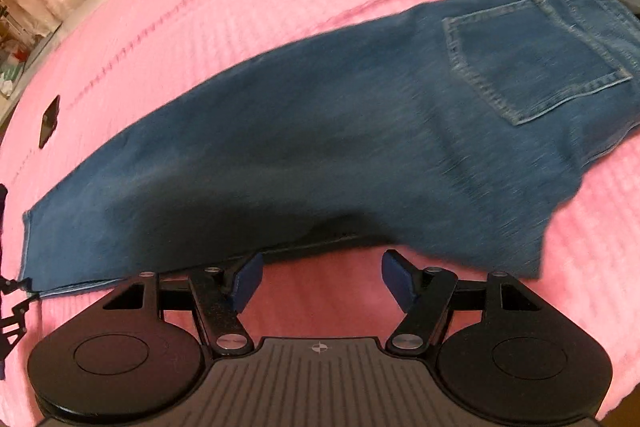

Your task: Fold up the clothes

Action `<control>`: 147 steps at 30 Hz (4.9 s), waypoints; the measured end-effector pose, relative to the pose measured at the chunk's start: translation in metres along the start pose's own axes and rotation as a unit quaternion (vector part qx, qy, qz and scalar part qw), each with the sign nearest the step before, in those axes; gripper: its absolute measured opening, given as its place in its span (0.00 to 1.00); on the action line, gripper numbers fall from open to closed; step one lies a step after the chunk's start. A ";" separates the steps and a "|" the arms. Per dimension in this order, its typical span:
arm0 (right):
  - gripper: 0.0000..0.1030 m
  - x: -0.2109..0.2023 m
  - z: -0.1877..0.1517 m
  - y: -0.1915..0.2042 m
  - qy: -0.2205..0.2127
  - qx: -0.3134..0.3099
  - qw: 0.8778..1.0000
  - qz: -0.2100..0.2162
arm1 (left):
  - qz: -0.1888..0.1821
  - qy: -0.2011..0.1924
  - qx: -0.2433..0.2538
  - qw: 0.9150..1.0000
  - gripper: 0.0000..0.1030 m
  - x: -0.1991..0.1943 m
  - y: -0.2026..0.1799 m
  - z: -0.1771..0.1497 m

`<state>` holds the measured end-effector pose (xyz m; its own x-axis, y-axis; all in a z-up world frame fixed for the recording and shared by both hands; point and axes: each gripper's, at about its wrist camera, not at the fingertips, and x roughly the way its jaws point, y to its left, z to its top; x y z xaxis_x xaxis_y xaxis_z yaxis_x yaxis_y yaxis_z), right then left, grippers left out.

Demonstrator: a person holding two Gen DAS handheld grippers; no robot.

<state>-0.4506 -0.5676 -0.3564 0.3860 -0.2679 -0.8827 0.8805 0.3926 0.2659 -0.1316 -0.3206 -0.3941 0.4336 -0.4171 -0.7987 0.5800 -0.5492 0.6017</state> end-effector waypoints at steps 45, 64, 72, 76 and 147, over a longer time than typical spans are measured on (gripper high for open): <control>0.67 0.005 0.071 -0.063 -0.014 -0.098 0.991 -0.086 | -0.056 -0.063 -0.181 0.980 0.31 -0.042 0.068 0.066; 0.41 0.098 0.215 -0.101 0.077 -0.569 0.819 0.011 | -0.172 -0.150 -0.172 0.958 0.39 0.052 0.135 0.352; 0.00 0.109 0.207 -0.100 0.073 -0.607 0.791 0.016 | -0.179 -0.120 -0.164 0.963 0.02 0.049 0.140 0.353; 0.00 0.097 0.215 -0.095 0.066 -0.597 0.799 0.009 | -0.185 -0.128 -0.171 0.959 0.02 0.042 0.155 0.349; 0.17 0.008 0.016 0.254 -0.236 -0.260 0.920 0.174 | -0.066 -0.057 -0.428 0.899 0.39 -0.096 0.115 -0.030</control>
<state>-0.2192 -0.4839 -0.2894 0.8042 -0.3509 -0.4797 0.4781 0.8614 0.1715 -0.0859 -0.3215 -0.2485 0.2771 -0.4876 -0.8279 0.9608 0.1396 0.2394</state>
